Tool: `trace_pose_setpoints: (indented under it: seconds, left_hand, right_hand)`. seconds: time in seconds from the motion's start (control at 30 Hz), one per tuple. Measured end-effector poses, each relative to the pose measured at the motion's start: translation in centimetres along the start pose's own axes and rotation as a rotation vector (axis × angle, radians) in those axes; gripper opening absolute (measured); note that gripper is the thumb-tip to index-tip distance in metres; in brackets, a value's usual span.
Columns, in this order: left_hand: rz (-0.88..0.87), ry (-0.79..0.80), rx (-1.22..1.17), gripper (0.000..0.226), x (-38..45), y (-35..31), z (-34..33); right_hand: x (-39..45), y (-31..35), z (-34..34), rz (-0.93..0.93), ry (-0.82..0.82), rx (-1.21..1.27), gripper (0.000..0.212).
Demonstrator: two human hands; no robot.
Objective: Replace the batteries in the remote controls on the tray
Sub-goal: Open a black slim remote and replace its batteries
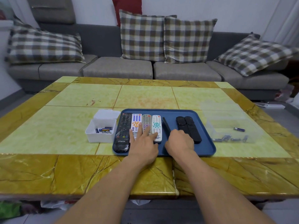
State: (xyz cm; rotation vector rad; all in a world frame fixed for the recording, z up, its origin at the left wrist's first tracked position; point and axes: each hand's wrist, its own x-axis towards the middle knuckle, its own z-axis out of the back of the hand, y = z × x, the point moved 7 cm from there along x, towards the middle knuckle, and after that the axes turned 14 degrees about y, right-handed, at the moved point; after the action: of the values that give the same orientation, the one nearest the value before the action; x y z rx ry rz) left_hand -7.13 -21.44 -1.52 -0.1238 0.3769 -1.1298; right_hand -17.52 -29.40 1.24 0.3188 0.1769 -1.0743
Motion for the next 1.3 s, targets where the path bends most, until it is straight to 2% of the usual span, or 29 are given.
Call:
trace_pose_setpoints:
  seconds: [0.13, 0.2, 0.27, 0.33, 0.43, 0.5, 0.57, 0.63, 0.7, 0.9, 1.13, 1.3]
  left_hand:
    - [-0.012, -0.074, -0.046, 0.054, -0.2, 0.0, 0.7]
    - [-0.011, -0.183, -0.124, 0.051, -0.5, 0.0, 1.7]
    - [-0.01, -0.303, -0.265, 0.042, -0.8, 0.2, 2.4]
    - [-0.088, -0.335, -0.544, 0.038, -1.1, 0.0, 2.7]
    - [-0.245, -0.301, -1.198, 0.031, -1.9, -0.7, 3.7]
    - [-0.211, -0.324, -1.433, 0.022, -2.1, -0.2, 4.1]
    - [-0.208, -0.301, -1.568, 0.022, -1.9, 0.3, 3.8]
    - [-0.232, -0.262, -1.64, 0.02, -1.9, 0.3, 3.5]
    - [-0.256, -0.242, -1.689, 0.016, -1.9, 0.4, 3.3]
    - [-0.246, -0.259, -1.747, 0.017, -2.0, 1.0, 3.3]
    - [-0.185, -0.298, -1.671, 0.029, -1.8, 2.5, 3.0]
    - [-0.184, -0.356, -1.652, 0.024, -2.0, 2.8, 3.1]
  right_hand:
    - [-0.5, -0.9, 1.1, -0.02, -0.012, 0.131, 0.019]
    - [-1.2, -1.7, 2.6, -0.008, -0.138, 0.23, 0.019]
    - [-2.4, -1.9, 3.9, 0.091, -0.292, 0.408, 0.014]
    - [-3.5, -1.2, 4.2, 0.252, -0.316, 0.677, 0.009]
    - [-3.9, -0.5, 3.4, 0.359, -0.226, 0.979, 0.016]
    - [-4.1, -0.5, 3.2, 0.358, -0.197, 1.049, 0.011]
    - [-4.0, -0.7, 2.5, 0.34, -0.131, 1.238, 0.01]
    - [-3.8, -0.6, 1.2, 0.301, 0.017, 1.508, 0.02]
    - [-3.6, -0.4, 0.4, 0.263, 0.101, 1.621, 0.025]
    - [-2.8, -0.2, 0.2, 0.259, 0.051, 1.53, 0.018]
    - [-2.3, 0.7, -0.2, 0.271, 0.066, 1.462, 0.014]
    - [-2.7, 0.5, 0.2, 0.271, -0.013, 1.406, 0.016]
